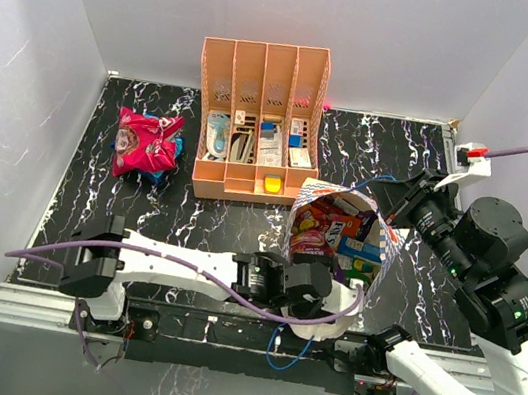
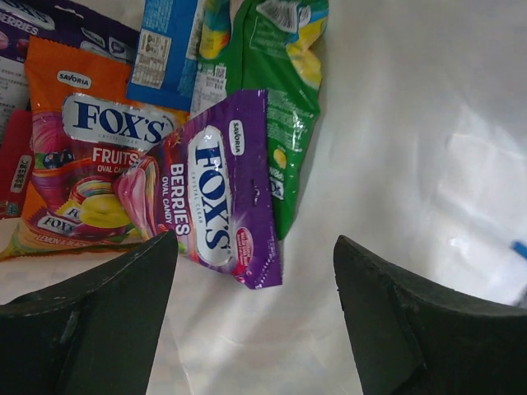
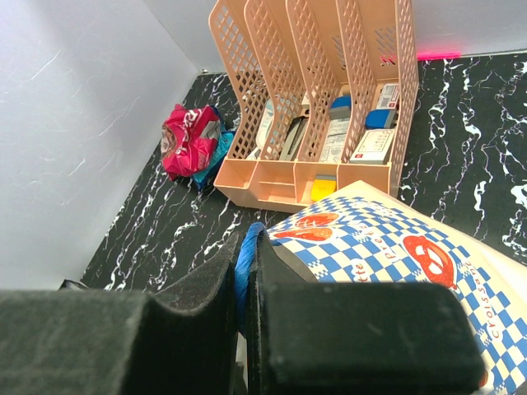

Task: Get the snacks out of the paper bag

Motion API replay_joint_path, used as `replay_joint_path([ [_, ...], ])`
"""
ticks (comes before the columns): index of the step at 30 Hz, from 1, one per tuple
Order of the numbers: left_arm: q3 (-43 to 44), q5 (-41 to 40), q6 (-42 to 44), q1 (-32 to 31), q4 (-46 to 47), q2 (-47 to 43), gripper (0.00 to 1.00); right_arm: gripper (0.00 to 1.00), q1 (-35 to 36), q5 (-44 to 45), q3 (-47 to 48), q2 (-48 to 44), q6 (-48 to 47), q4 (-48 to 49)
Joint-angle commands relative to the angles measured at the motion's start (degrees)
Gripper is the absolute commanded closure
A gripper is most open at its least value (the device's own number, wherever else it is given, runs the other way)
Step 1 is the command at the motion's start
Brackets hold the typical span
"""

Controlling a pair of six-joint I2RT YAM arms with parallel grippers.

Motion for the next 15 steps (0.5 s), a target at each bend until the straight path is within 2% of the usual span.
replay_joint_path([
  [1,3.2,-6.9,7.4,0.1,-1.9,2.4,0.25,0.92,0.1,0.7,1.7,-0.9,1.1,3.8],
  [7,1.0,-9.8,8.7,0.8,3.9,4.1,0.28,0.92,0.1,0.7,1.9,-1.0,1.3,3.6],
  [15,0.5,-8.0,9.0,2.8,5.6,7.5,0.29,0.92,0.1,0.1,2.6,-0.6,1.9,4.1],
])
